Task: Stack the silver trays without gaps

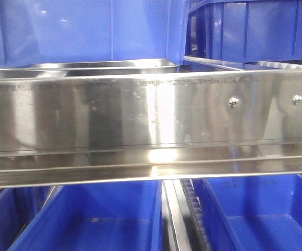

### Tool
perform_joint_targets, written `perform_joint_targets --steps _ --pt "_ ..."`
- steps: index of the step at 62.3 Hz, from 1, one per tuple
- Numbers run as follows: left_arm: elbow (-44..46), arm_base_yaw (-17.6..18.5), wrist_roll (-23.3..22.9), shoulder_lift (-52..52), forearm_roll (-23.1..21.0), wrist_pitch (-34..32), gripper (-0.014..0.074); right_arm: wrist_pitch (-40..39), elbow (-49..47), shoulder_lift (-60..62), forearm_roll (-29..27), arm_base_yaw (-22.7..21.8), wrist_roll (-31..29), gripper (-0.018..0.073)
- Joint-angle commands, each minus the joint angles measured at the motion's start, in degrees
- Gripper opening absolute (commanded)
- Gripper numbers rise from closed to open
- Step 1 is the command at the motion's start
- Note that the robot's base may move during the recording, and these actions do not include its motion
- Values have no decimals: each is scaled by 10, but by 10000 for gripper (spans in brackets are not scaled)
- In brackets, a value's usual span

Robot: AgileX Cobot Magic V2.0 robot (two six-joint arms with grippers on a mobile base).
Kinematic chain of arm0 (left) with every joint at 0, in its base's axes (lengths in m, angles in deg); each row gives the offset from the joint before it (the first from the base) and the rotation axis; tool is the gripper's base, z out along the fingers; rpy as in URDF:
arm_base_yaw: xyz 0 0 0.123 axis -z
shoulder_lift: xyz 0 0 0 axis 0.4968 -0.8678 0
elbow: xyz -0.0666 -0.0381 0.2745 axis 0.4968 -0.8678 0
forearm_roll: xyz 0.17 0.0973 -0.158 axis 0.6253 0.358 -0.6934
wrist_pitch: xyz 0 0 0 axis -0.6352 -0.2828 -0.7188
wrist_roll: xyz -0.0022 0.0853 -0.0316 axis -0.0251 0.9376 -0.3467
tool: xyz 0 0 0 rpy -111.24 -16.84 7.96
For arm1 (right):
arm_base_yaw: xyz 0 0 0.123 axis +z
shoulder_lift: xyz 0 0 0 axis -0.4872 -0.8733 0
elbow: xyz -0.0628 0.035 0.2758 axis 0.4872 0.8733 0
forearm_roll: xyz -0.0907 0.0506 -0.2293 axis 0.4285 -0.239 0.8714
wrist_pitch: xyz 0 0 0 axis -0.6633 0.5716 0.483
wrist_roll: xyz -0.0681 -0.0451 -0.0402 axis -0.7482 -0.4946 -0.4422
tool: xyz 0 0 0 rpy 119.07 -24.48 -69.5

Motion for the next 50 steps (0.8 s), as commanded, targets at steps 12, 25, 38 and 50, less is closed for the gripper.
perform_joint_targets --steps 12,25,38,50 --pt "4 -1 -2 -3 -119 1 -8 19 -10 -1 -58 0 -6 -79" --pt "47 -1 15 -24 -114 58 -9 143 -62 -45 0 0 -19 -79" --pt "129 1 83 -143 -183 165 -9 203 -144 -154 2 5 -42 -79" --pt "163 25 95 -235 -203 161 -9 192 -182 -242 2 38 -42 -79"
